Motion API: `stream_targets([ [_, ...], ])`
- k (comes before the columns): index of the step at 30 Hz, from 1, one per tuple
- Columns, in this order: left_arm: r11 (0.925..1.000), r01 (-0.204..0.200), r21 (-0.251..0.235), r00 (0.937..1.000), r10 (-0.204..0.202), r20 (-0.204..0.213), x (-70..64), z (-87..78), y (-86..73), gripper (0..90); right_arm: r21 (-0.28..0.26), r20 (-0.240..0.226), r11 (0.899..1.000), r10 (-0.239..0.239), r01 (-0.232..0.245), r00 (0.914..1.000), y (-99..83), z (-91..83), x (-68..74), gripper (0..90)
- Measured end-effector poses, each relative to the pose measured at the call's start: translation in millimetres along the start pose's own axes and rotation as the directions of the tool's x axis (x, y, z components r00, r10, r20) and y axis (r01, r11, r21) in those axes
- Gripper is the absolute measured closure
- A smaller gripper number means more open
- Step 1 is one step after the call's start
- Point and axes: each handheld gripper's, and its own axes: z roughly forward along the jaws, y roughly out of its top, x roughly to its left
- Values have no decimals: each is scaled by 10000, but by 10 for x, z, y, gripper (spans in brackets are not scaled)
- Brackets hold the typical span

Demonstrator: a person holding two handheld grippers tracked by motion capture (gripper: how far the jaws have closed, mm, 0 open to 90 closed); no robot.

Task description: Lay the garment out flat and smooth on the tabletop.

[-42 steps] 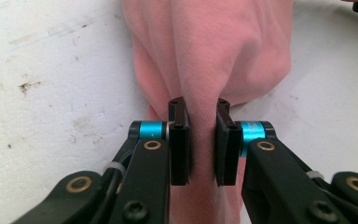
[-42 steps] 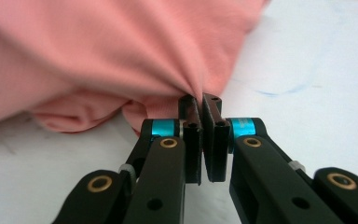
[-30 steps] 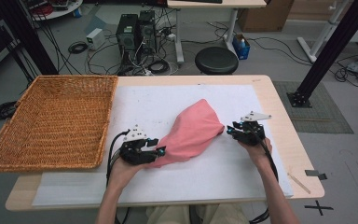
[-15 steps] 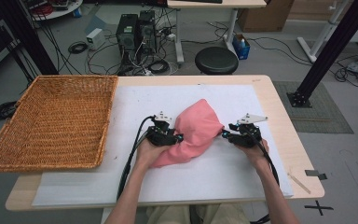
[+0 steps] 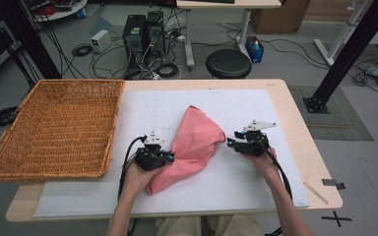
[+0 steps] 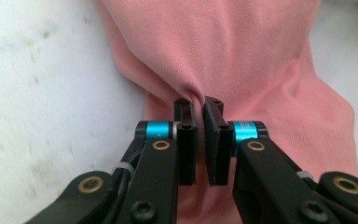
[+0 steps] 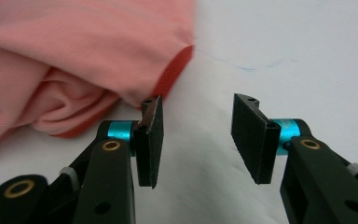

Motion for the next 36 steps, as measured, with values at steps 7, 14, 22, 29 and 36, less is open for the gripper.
stream_targets([
  [7, 10000, 23, -68, 9999, -21, 171, -16, 15, -34, 834, -338, -227, 9972, -675, 667, 9975, 129, 250, 217, 639],
  [14, 9992, -17, -403, 9999, 21, 108, -26, -25, -22, 828, 30, 366, 9977, -672, 671, 9971, 130, 204, 129, 900],
  [22, 9902, 204, -1384, 9992, -248, -300, 15, -113, 61, 636, -9, -765, 10000, -96, 96, 9970, 141, 23, 120, 452],
  [29, 9916, -100, -1289, 9991, 45, -430, -32, -115, 180, 557, 457, -311, 9965, -684, 698, 9972, 132, 319, 273, 817],
  [36, 9913, 65, -1312, 9986, -133, -509, 15, -122, 207, 555, -76, 1582, 9999, -87, 101, 9874, 165, -6, -93, 858],
])
